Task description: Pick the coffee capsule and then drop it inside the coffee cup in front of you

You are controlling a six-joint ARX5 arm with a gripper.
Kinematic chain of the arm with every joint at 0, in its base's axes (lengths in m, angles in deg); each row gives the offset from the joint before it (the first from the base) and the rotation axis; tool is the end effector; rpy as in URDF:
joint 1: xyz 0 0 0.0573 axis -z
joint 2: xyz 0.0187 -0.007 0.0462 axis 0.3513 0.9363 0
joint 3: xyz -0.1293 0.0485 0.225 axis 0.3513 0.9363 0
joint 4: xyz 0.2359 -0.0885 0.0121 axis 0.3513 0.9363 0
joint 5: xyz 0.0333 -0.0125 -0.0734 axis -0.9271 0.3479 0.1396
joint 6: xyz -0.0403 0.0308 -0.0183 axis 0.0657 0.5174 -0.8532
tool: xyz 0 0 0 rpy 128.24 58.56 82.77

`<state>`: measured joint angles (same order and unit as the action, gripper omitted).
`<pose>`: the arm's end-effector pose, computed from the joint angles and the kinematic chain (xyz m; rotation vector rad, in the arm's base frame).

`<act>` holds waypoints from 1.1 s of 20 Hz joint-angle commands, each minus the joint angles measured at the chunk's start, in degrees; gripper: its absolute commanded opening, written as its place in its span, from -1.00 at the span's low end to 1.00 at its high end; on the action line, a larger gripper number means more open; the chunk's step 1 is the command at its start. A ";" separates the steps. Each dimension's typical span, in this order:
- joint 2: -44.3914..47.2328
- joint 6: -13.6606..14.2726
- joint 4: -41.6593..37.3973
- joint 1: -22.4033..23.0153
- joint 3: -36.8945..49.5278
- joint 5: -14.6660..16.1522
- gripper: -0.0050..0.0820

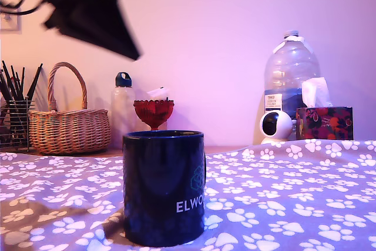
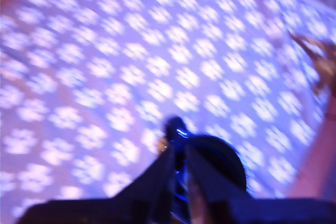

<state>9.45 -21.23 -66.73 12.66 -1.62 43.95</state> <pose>0.2023 -0.1405 0.2653 0.1440 0.6811 -0.7912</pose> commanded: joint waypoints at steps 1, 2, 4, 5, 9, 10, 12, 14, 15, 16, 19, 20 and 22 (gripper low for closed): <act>0.22 0.02 -2.82 -3.41 3.87 0.22 -0.94; 0.22 0.02 -4.20 -5.29 4.68 0.70 -0.94; 0.22 0.02 -7.21 -8.87 6.03 1.60 -0.94; 0.20 0.02 -8.57 -10.38 6.64 1.81 -0.94; -0.55 -0.04 -12.00 -16.87 10.16 4.17 -0.94; -1.38 -0.15 -13.31 -18.38 11.74 4.59 -0.94; -3.65 -0.74 -16.09 -21.14 15.63 4.92 -0.94; -6.86 -2.47 -19.34 -24.04 20.22 5.01 -0.94; -8.70 -3.58 -20.65 -25.49 22.40 5.01 -0.94; -10.54 -4.57 -21.49 -26.73 24.22 5.03 -0.94; -16.98 -5.09 -22.12 -29.35 28.87 5.38 -0.94; -19.39 -5.46 -22.03 -30.14 30.29 5.38 -0.94; -24.28 -6.23 -22.03 -31.56 33.22 5.44 -0.94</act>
<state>-13.06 -27.09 -88.37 -18.42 29.51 49.07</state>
